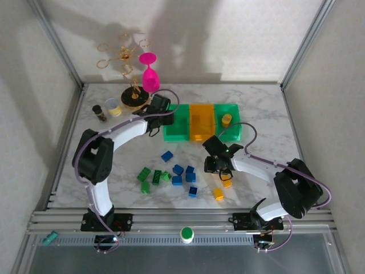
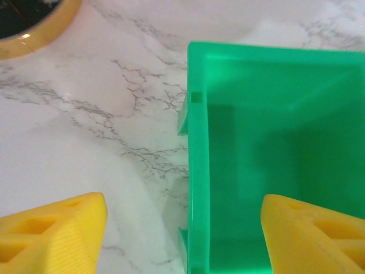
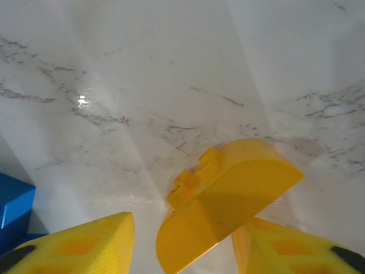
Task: Sort the legos into containers by color
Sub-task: Pick up the lego from the center of the table.
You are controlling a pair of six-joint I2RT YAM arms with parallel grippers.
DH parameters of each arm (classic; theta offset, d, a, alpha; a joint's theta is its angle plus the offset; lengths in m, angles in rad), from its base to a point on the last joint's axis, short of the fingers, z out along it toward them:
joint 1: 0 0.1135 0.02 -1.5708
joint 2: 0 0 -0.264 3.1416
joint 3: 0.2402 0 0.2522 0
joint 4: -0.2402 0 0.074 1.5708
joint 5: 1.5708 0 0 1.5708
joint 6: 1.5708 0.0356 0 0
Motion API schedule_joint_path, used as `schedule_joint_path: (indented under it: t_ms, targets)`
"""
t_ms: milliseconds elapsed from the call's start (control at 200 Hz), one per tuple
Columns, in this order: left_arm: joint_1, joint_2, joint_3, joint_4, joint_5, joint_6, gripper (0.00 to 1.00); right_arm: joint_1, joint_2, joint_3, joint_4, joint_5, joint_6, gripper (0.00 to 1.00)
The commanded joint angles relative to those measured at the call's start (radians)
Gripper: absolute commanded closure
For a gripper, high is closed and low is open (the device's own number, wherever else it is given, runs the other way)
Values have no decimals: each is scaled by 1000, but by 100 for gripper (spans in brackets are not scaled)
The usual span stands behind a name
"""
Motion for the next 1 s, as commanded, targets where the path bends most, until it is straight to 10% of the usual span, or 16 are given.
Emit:
schedule_joint_path:
  t_ms: [0,405,996]
  targets:
    - [8,-80,-47,14,-4,-37,25,3,9,21,-27,45,13,54]
    - [0,-214,-140,24,52,-58,18,5,52,28,2,64,23,50]
    - [-56,-425,-293,64,79,-105,0,3,26,37,43,112,8,76]
